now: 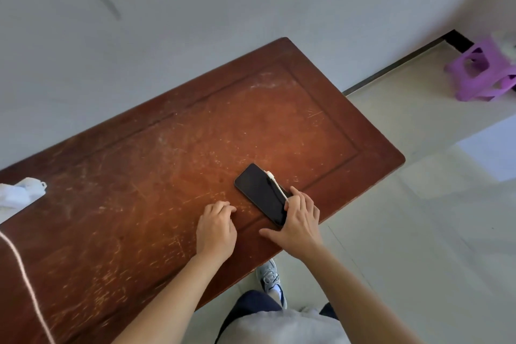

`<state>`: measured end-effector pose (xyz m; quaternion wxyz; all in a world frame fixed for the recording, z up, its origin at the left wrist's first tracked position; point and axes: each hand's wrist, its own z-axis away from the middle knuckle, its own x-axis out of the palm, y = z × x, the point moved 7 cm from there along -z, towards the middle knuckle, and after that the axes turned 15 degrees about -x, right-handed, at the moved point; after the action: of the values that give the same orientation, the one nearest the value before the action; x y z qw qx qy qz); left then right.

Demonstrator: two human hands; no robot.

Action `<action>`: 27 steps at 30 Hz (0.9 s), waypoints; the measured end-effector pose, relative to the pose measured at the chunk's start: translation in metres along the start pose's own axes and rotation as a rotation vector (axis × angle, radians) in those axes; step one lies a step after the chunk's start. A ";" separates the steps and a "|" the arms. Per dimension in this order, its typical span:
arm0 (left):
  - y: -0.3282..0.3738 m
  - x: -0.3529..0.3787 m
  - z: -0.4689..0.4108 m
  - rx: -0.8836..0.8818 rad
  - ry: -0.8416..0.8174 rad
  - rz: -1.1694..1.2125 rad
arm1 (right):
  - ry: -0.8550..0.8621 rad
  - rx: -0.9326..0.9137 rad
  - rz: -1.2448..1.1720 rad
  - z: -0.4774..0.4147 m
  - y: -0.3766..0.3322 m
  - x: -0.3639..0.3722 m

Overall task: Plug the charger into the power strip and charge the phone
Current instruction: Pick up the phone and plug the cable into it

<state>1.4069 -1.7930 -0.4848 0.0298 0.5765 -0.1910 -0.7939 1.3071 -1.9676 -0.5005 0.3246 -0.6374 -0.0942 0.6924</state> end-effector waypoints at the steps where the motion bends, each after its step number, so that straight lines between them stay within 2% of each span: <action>1: -0.001 -0.001 -0.002 0.010 0.002 0.021 | 0.024 -0.008 -0.003 -0.001 -0.001 0.002; 5: -0.001 -0.004 -0.008 0.020 0.003 0.055 | 0.130 -0.026 -0.067 -0.008 0.001 -0.003; 10: 0.003 -0.004 -0.011 -0.122 -0.029 0.090 | 0.096 0.030 -0.142 -0.019 0.007 -0.022; 12: 0.006 -0.009 -0.010 -0.269 -0.067 0.240 | 0.058 0.111 -0.285 -0.021 0.008 -0.029; 15: 0.020 -0.018 -0.004 -0.514 -0.187 0.646 | -0.024 0.224 -0.602 -0.019 0.010 -0.038; 18: 0.045 -0.025 0.006 -0.668 -0.331 0.947 | -0.084 0.192 -0.748 -0.014 0.003 -0.054; 21: 0.070 -0.032 0.016 -0.712 -0.420 1.250 | -0.085 0.091 -0.782 -0.010 -0.007 -0.075; 23: 0.084 -0.038 0.021 -0.702 -0.423 1.397 | -0.083 0.029 -0.807 -0.007 -0.014 -0.088; 27: 0.100 -0.051 0.029 -0.718 -0.306 1.456 | -0.082 -0.067 -0.874 0.006 -0.023 -0.107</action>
<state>1.3797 -1.8642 -0.3973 0.6929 0.1494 -0.2536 -0.6583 1.3068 -2.0098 -0.3990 0.5623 -0.5197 -0.3900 0.5115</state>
